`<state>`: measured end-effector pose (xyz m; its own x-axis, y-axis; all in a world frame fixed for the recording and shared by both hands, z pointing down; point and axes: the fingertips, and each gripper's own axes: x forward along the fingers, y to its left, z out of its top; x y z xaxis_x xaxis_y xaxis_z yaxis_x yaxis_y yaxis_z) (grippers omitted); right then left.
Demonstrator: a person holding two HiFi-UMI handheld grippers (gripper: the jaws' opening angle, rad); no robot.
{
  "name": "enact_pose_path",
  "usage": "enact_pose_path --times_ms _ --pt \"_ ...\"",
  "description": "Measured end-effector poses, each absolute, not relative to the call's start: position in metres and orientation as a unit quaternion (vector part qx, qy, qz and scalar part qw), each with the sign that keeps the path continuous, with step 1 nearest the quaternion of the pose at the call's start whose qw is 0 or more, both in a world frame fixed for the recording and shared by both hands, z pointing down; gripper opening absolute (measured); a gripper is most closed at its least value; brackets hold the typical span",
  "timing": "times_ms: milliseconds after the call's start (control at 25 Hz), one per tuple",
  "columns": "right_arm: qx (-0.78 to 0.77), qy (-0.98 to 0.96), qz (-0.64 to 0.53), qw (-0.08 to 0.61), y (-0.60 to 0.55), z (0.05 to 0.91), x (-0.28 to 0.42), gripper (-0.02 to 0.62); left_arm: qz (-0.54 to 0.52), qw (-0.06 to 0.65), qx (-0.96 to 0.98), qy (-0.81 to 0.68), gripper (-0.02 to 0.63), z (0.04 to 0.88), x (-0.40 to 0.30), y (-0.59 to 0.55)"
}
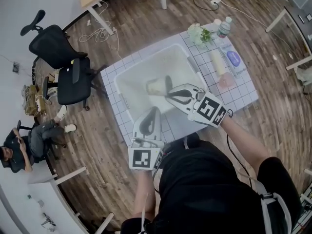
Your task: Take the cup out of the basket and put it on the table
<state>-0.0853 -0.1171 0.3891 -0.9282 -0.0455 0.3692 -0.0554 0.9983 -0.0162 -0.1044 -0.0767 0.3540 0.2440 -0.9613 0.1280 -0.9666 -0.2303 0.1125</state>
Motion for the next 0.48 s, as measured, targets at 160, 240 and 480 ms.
enact_pose_path --times_ms 160,240,480 --pt "0.038 -0.985 0.024 0.168 -0.110 0.378 -0.072 0.021 0.019 0.085 0.783 -0.616 0.009 0.356 -0.096 -0.075" --pt "0.045 -0.986 0.028 0.156 -0.107 0.371 -0.065 0.021 0.019 0.085 0.784 -0.614 0.009 0.355 -0.091 -0.073" --pt "0.054 -0.990 0.029 0.130 -0.092 0.360 -0.051 0.021 0.017 0.088 0.786 -0.611 0.009 0.355 -0.075 -0.066"
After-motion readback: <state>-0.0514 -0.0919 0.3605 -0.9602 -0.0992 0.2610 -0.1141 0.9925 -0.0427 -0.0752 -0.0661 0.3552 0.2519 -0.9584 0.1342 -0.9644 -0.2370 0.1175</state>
